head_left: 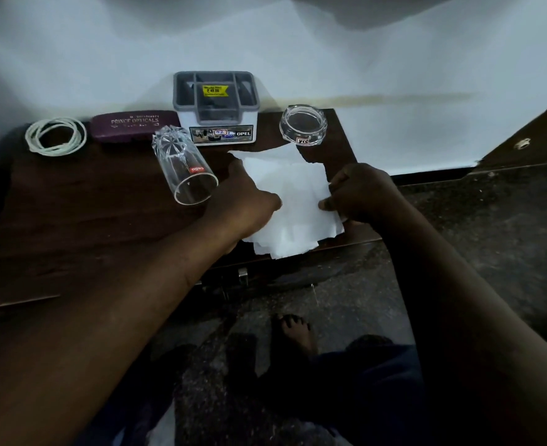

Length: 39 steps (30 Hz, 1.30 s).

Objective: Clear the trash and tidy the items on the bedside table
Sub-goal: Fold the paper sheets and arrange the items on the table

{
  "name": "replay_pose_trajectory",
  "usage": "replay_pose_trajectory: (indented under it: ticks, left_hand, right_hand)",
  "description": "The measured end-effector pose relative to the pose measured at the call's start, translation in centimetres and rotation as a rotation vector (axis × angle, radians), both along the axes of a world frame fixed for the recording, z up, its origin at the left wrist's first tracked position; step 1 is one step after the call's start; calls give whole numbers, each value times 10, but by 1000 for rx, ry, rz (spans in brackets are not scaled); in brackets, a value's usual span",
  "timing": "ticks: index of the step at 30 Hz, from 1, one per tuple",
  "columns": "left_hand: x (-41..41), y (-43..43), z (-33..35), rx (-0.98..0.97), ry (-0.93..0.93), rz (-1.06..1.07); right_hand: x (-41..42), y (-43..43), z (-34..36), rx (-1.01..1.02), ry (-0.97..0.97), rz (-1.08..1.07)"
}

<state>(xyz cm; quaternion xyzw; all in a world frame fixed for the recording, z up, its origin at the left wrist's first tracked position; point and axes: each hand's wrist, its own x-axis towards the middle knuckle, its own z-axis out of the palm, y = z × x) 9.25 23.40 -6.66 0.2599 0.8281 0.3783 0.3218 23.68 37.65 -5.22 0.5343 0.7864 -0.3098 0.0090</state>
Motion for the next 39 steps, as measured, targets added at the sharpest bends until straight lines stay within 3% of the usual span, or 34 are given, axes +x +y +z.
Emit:
replay_pose_trajectory:
  ticks: [7,16,22,24,28,33,39]
  left_hand:
    - [-2,-3,2,-49,121,-41]
    - [-5,-3,-1,58,160,21]
    - [-10,3,-2,81,336,15]
    - [-9,5,-1,135,257,55]
    - [-8,8,0,229,-87,143]
    - [-9,10,9,319,-329,230]
    - [-8,9,15,302,-743,271]
  right_hand:
    - [0,1,5,-23,22,16]
    - [1,2,6,-77,76,-16]
    - [-1,4,4,-91,84,4]
    - [0,4,2,-88,89,-7]
    - [1,4,-2,-69,79,-14]
    - [2,5,3,-60,86,-32]
    - [3,8,10,-17,110,-73]
